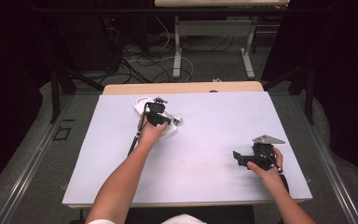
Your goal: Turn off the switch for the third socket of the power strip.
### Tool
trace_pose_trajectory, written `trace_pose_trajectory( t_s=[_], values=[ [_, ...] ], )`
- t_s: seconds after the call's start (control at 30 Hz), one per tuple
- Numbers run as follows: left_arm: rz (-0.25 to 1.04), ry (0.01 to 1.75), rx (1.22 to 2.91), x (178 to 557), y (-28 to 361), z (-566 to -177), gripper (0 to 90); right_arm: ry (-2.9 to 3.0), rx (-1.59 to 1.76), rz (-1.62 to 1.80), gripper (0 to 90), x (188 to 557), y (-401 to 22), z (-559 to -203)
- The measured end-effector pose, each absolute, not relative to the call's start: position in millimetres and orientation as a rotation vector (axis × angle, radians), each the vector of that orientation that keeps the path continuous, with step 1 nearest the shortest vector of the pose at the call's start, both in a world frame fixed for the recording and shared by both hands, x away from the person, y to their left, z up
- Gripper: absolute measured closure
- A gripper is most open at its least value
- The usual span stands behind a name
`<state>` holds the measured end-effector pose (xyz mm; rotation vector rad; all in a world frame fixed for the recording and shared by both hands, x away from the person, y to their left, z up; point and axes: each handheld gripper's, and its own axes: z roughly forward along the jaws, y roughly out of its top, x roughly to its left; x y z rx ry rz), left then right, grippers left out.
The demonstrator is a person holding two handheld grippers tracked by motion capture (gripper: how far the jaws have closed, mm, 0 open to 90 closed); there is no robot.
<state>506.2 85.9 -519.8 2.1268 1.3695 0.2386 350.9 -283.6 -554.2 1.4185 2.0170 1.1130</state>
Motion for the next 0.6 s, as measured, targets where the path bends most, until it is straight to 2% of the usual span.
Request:
trace_pose_trajectory(
  t_s=[0.6],
  values=[
    [0.217, 1.378, 2.091, 501.9, 88.7, -510.6, 65.0, 2.024, 1.409, 1.113, 1.2, 351.3, -283.2, -554.6]
  ],
)
